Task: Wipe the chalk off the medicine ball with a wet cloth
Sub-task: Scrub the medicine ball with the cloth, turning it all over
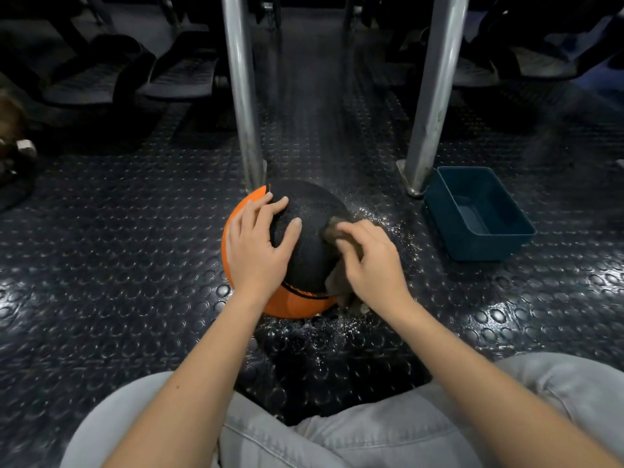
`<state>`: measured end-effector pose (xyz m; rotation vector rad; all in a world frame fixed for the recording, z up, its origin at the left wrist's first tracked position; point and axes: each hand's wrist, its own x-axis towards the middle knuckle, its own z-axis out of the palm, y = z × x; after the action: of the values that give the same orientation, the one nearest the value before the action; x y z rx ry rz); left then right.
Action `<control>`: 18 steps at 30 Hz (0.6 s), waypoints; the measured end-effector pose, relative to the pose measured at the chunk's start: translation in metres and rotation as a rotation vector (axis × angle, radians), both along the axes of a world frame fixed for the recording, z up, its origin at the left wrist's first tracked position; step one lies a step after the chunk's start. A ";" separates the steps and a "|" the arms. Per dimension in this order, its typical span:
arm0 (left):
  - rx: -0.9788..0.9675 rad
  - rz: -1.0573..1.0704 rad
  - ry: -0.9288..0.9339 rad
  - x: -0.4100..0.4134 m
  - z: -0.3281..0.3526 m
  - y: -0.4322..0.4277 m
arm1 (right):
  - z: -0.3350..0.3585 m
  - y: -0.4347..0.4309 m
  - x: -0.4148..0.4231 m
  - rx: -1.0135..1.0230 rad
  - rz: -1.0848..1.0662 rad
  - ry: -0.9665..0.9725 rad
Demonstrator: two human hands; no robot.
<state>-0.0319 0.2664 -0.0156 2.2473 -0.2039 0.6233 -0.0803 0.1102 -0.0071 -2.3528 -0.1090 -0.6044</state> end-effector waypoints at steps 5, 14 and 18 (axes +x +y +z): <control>0.037 -0.032 -0.007 -0.001 0.002 -0.006 | 0.006 -0.034 0.014 0.135 -0.211 0.149; 0.018 -0.025 0.010 0.003 0.003 -0.004 | 0.003 -0.026 0.004 -0.028 0.116 -0.029; 0.004 -0.032 0.021 0.003 0.005 -0.004 | -0.021 -0.051 0.007 -0.169 -0.114 0.188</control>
<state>-0.0292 0.2624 -0.0106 2.2487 -0.2305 0.5821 -0.0728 0.0594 -0.0277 -2.5805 0.0621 -0.4392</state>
